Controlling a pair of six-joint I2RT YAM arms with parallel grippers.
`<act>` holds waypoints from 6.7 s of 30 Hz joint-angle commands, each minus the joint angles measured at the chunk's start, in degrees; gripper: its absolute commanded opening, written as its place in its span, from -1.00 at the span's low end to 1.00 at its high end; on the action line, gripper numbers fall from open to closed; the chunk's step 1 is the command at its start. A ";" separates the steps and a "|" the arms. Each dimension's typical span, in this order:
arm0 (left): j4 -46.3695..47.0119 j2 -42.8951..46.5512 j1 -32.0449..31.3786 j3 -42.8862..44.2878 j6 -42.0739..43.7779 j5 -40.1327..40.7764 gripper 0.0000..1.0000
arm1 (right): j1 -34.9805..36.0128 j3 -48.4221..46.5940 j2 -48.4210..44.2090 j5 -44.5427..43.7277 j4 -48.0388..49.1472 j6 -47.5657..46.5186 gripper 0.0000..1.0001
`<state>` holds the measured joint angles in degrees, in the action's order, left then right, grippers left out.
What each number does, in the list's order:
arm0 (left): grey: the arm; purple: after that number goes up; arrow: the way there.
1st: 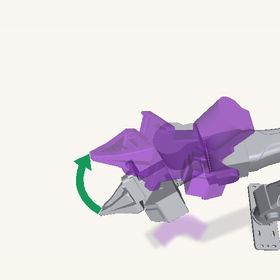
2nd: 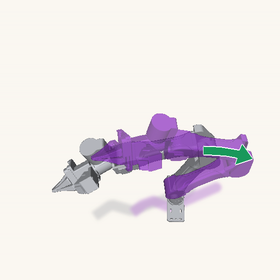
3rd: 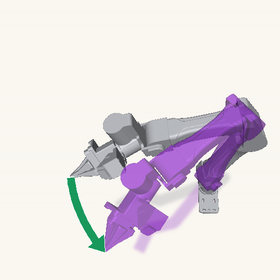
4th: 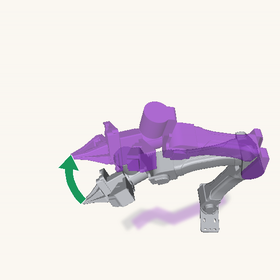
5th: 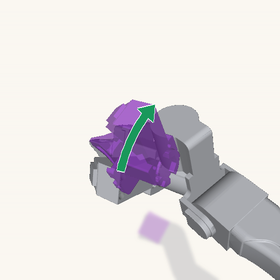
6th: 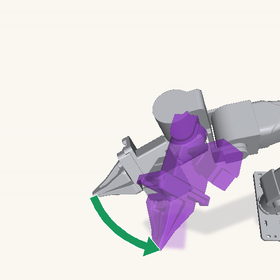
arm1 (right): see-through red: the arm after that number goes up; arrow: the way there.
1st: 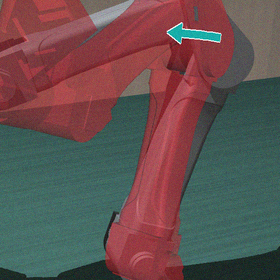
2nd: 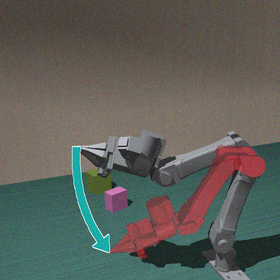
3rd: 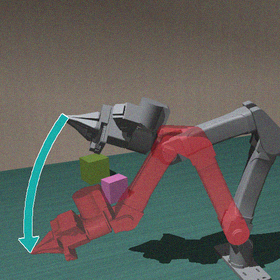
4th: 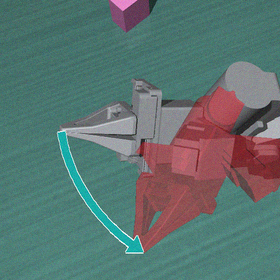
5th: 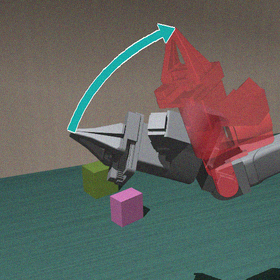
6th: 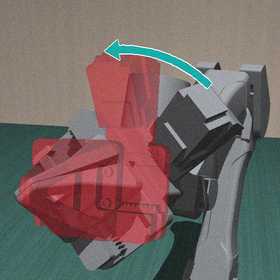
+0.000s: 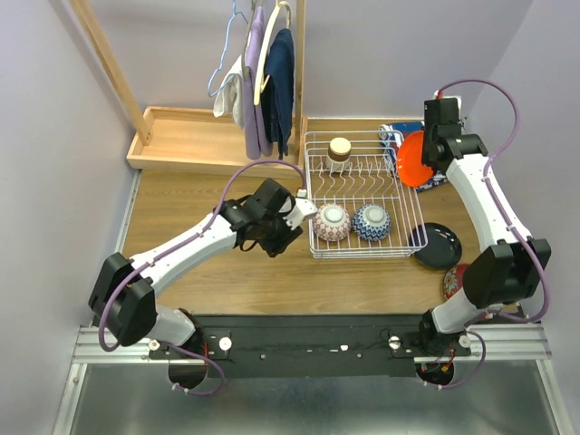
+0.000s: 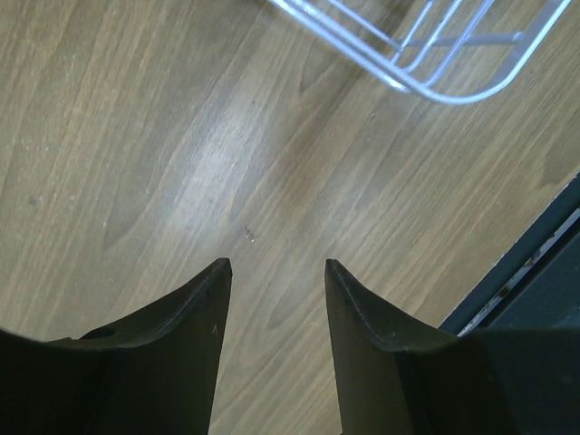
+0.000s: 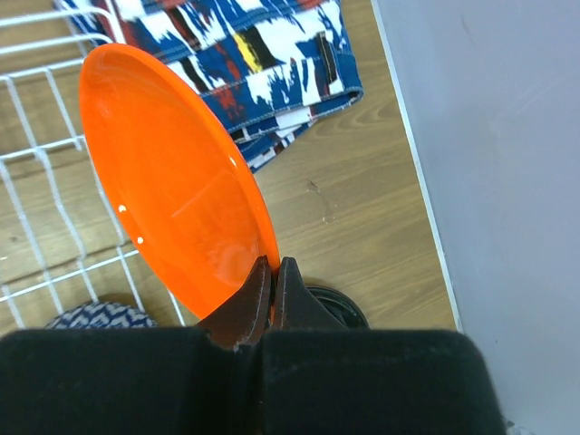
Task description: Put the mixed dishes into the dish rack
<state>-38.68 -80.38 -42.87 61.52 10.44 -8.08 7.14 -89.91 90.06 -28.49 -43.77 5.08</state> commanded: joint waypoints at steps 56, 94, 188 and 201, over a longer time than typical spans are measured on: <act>5.36 8.05 13.25 -4.74 -7.19 -7.30 0.25 | -13.61 7.45 3.72 19.43 -3.87 -7.07 0.54; -4.65 4.27 14.83 -0.35 4.06 -12.49 0.32 | -32.71 28.91 7.58 40.17 3.42 -36.19 0.54; 10.64 10.24 12.37 -5.61 -12.20 -18.73 -0.93 | 17.47 -19.07 14.35 -32.95 -7.64 8.72 -0.99; 12.13 12.26 14.22 -7.90 -13.25 -19.78 -0.90 | 18.35 -18.20 18.92 -35.06 -8.79 10.65 -0.99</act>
<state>-28.32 -70.17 -29.69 54.61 -2.00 -26.09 24.84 -107.53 107.07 -60.05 -51.68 13.54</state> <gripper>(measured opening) 0.046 0.014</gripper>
